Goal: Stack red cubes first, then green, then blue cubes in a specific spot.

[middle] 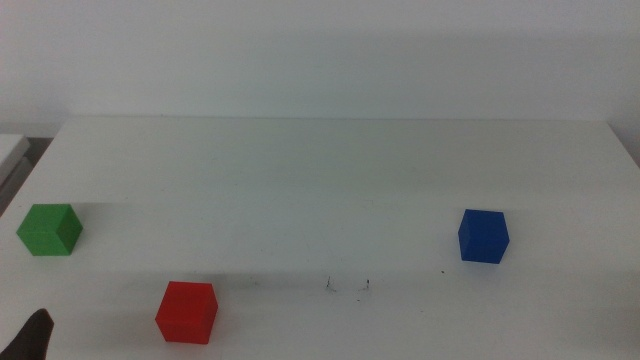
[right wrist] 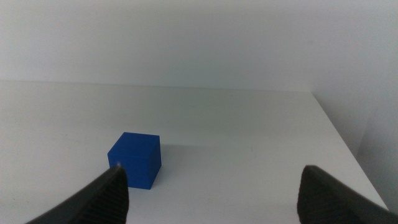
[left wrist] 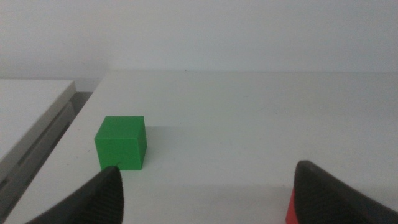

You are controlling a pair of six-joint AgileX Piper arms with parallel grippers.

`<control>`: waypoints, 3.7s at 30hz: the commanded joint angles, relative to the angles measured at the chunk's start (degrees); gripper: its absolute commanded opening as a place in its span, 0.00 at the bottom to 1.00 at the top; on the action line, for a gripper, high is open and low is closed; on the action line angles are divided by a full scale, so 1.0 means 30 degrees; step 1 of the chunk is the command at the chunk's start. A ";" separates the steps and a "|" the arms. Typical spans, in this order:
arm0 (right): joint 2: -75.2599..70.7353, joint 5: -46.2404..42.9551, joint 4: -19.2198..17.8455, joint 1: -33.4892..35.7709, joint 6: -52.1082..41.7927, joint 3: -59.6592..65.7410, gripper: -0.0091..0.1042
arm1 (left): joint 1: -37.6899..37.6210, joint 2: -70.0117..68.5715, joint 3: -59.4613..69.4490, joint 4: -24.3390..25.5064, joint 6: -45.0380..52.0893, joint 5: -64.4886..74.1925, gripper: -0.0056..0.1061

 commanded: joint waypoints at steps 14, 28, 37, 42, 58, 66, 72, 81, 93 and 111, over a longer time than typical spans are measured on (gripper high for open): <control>-0.0095 -0.0186 -0.0154 -0.0149 -0.0020 0.0073 0.90 | 0.0002 0.7978 -0.9655 -0.1111 0.0015 0.8134 0.89; -0.0095 -0.0186 -0.0154 -0.0149 -0.0020 0.0073 0.90 | -0.4198 2.2584 -1.8569 -0.2047 -0.1786 1.6053 0.89; -0.0095 -0.0186 -0.0154 -0.0149 -0.0020 0.0073 0.90 | -0.6874 2.7559 -1.8672 -0.0647 -0.4789 1.3222 0.89; -0.0095 -0.0186 -0.0154 -0.0149 -0.0020 0.0073 0.90 | -0.6874 2.9532 -1.8672 -0.0604 -0.4654 1.1965 0.89; -0.0095 -0.0186 -0.0154 -0.0149 -0.0020 0.0073 0.90 | -0.6874 3.2936 -1.8560 -0.1387 -0.4224 1.0771 0.49; -0.0095 -0.0186 -0.0154 -0.0149 -0.0020 0.0073 0.90 | -1.0569 3.4936 -2.5482 -0.0289 -0.8663 1.3321 0.03; -0.0095 -0.0186 -0.0154 -0.0149 -0.0020 0.0073 0.90 | -1.2460 3.9255 -3.1735 -0.0289 -1.0597 1.6247 0.04; -0.0095 -0.0186 -0.0154 -0.0149 -0.0020 0.0073 0.90 | -1.2780 4.1306 -3.3159 -0.1305 -1.0933 1.5316 0.11; -0.0095 -0.0186 -0.0154 -0.0149 -0.0020 0.0073 0.90 | -1.2780 4.2113 -3.3159 -0.0950 -1.1141 1.5675 0.37; -0.0095 -0.0186 -0.0154 -0.0149 -0.0020 0.0073 0.90 | -1.0109 3.5095 -3.1347 0.1898 -0.7058 1.7474 0.89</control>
